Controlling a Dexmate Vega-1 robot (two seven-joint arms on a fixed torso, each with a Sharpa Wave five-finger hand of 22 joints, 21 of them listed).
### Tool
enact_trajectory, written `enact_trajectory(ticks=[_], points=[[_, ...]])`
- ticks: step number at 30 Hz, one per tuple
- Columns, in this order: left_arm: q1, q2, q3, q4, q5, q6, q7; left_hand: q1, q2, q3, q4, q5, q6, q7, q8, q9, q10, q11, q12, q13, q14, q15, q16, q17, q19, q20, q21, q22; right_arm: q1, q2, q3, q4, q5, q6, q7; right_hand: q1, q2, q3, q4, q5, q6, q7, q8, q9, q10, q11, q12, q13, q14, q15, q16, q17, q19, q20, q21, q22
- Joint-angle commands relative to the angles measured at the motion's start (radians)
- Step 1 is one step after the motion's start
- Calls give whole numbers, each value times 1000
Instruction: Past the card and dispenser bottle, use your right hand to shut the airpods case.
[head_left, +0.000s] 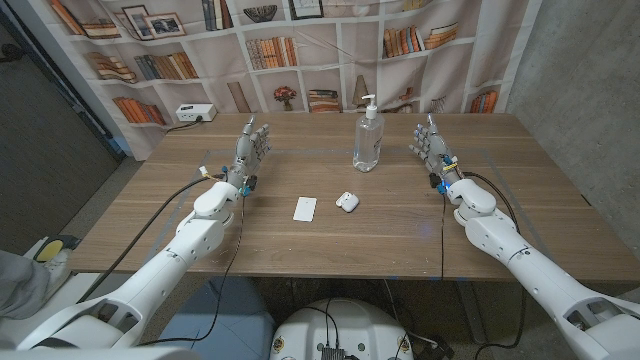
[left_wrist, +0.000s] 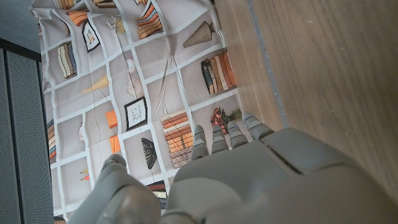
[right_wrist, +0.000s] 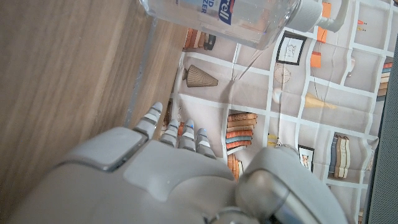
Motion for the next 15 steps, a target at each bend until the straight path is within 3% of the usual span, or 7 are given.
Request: enact_trajectory(ticks=[1, 11, 15], points=[[11, 6, -3, -19, -1, 5, 10, 0, -8, 5, 0, 5, 9, 1, 5, 1, 8, 0, 6, 4, -5, 5, 6, 5, 1, 8, 5, 2, -10, -12, 4, -22, 3, -13, -2, 7, -2, -6, 0, 5, -3, 4, 7, 3, 0, 9, 4, 2, -11, -2, 5, 3, -2, 8, 5, 1], [31, 9, -9, -29, -6, -8, 8, 0, -8, 4, 0, 5, 9, 0, 4, 1, 8, -2, 6, 4, -5, 4, 5, 5, 0, 8, 4, 2, -38, -17, 8, -65, -5, -1, -25, 9, 1, -6, -1, 5, 16, 9, 14, 3, 13, 13, 9, 2, -11, -3, 5, 3, -4, 8, 5, 1], [37, 11, -11, -29, -10, -16, 1, 0, -7, 3, 0, 5, 9, 0, 3, 1, 9, -1, 6, 4, -5, 4, 5, 5, 0, 8, 4, 2, -53, -33, 7, -97, -24, -8, -43, 13, 2, -4, -4, 4, -19, 7, 0, 3, 15, 11, 9, 3, -12, -5, 4, 2, -4, 7, 6, 1]])
